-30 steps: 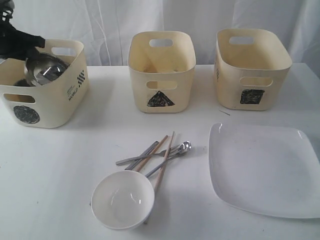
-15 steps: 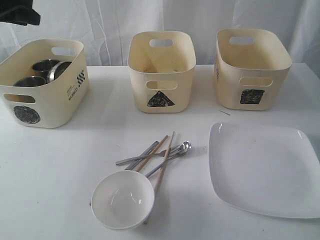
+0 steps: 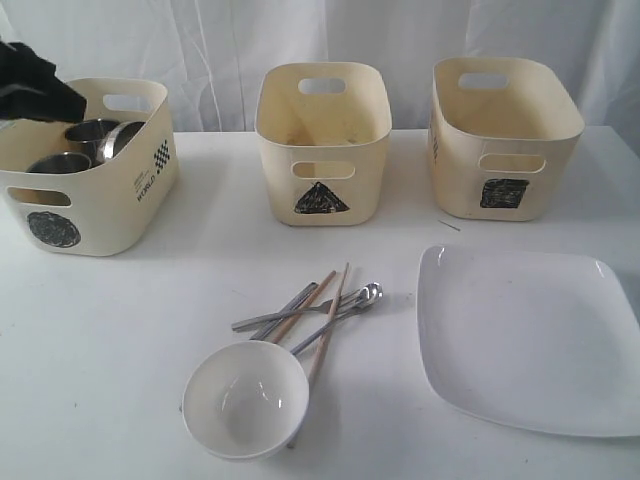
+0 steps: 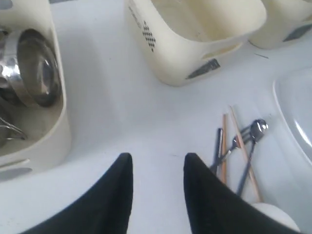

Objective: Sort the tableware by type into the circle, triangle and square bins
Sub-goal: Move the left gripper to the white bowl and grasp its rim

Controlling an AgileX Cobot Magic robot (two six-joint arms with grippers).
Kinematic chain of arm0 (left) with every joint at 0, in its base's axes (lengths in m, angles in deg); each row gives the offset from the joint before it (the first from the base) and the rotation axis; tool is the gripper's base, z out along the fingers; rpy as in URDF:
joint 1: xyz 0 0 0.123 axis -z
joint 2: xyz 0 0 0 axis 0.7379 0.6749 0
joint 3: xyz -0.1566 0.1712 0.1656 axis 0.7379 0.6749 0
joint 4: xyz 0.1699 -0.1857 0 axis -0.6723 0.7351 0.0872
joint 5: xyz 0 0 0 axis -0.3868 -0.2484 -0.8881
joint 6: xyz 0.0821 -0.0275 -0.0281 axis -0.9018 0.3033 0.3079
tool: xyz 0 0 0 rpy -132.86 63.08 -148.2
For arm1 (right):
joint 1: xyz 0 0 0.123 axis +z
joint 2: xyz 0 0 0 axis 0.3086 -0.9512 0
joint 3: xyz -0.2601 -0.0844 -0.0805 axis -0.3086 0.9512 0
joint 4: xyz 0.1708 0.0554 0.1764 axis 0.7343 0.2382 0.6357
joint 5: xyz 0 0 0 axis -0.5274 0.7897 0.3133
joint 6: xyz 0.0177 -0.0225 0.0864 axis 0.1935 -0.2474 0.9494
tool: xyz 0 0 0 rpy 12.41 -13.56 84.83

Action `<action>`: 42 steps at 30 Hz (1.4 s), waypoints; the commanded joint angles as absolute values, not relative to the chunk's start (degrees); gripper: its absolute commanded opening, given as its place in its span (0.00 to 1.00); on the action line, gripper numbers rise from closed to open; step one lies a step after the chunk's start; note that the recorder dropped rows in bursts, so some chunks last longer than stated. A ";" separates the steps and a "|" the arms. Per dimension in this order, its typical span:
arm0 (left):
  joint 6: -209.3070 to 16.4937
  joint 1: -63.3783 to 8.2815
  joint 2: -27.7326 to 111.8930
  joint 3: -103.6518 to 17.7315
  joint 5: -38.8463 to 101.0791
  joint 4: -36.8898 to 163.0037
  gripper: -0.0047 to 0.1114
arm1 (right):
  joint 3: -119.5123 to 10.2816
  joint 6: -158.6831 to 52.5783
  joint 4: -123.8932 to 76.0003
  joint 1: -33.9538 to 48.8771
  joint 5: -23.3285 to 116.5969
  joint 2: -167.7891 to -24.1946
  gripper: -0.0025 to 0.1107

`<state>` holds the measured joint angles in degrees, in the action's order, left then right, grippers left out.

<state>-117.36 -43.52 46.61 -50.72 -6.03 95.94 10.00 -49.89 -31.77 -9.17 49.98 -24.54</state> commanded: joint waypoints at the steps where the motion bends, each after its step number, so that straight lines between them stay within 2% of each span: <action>1: -116.20 -40.40 41.99 -44.17 -7.48 97.28 0.38 | 10.28 -49.64 -31.89 -9.30 49.83 -24.19 0.02; 4: -116.33 -36.37 41.60 -39.04 -8.14 97.51 0.41 | 10.28 -49.64 -31.89 -9.30 49.83 -24.19 0.02; 7: -117.82 -29.87 41.72 -33.45 -6.66 97.51 0.50 | 10.28 -49.64 -31.89 -9.30 49.83 -24.19 0.02; 15: -118.85 -18.33 49.28 -28.90 0.78 97.51 0.52 | 10.28 -48.65 -31.91 -9.30 49.83 -24.19 0.02; 42: -130.28 -18.11 64.47 -28.90 7.57 106.71 0.52 | 10.28 -48.65 -31.91 -9.30 49.83 -24.19 0.02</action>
<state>-129.89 -18.40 64.16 -29.31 8.37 105.50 10.00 -48.91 -31.77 -9.17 49.98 -24.54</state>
